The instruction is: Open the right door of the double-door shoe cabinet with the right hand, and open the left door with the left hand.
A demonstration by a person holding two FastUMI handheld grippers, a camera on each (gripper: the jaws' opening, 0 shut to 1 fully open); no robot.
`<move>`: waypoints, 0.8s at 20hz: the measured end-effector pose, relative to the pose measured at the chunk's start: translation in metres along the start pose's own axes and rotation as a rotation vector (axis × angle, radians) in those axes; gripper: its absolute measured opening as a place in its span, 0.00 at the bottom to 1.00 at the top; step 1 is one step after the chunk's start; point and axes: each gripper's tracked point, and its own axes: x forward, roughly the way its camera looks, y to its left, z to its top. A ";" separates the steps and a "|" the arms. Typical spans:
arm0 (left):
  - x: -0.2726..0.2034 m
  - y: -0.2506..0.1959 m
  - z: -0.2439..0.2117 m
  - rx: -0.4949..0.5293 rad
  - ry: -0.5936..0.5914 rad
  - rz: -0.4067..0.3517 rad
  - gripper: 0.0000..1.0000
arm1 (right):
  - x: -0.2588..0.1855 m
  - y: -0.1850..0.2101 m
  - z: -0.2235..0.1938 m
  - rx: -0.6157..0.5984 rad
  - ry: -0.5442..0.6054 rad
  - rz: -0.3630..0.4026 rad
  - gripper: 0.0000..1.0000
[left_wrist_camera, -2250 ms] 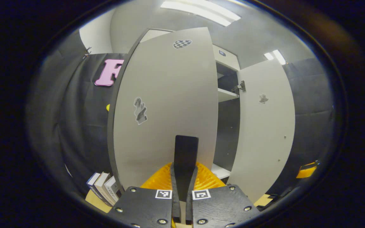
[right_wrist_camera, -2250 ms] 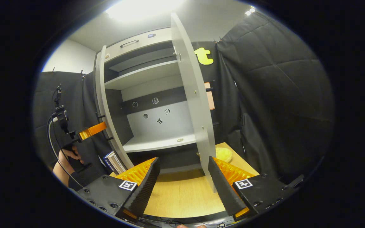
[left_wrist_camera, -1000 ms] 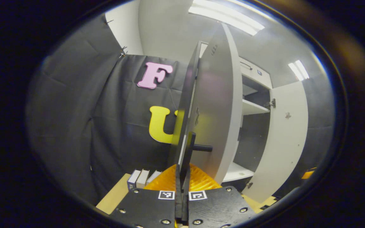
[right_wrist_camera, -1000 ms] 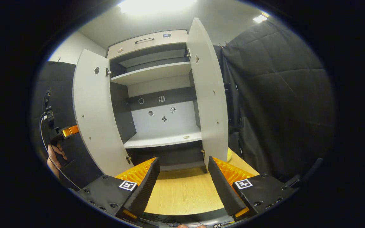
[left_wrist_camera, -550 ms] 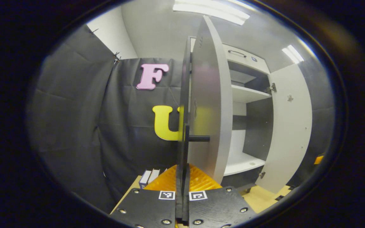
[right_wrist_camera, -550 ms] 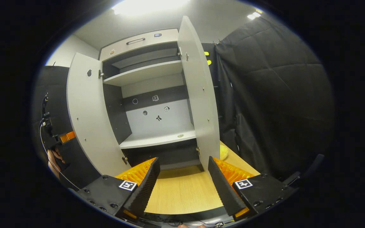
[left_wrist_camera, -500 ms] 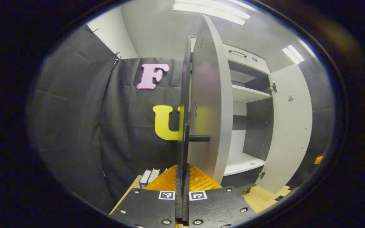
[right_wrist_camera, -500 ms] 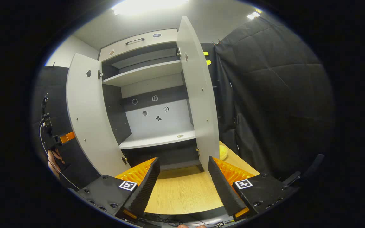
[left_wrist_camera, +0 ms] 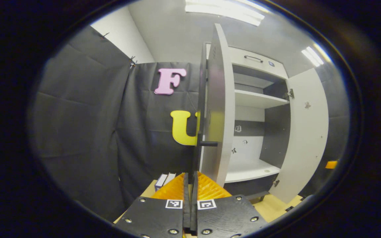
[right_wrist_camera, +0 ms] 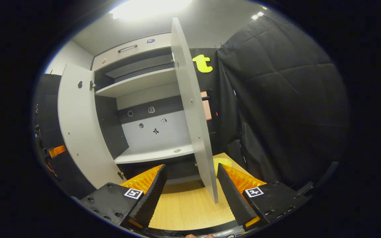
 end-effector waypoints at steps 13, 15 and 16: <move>-0.104 -0.083 0.002 -0.051 -0.148 0.171 0.94 | 0.040 -0.045 0.014 -0.027 -0.024 0.107 0.96; -0.107 -0.102 -0.001 -0.062 -0.157 0.171 0.94 | 0.042 -0.045 0.009 -0.025 -0.007 0.142 0.96; -0.110 -0.110 -0.001 -0.057 -0.161 0.173 0.94 | 0.042 -0.042 0.009 -0.027 -0.002 0.159 0.96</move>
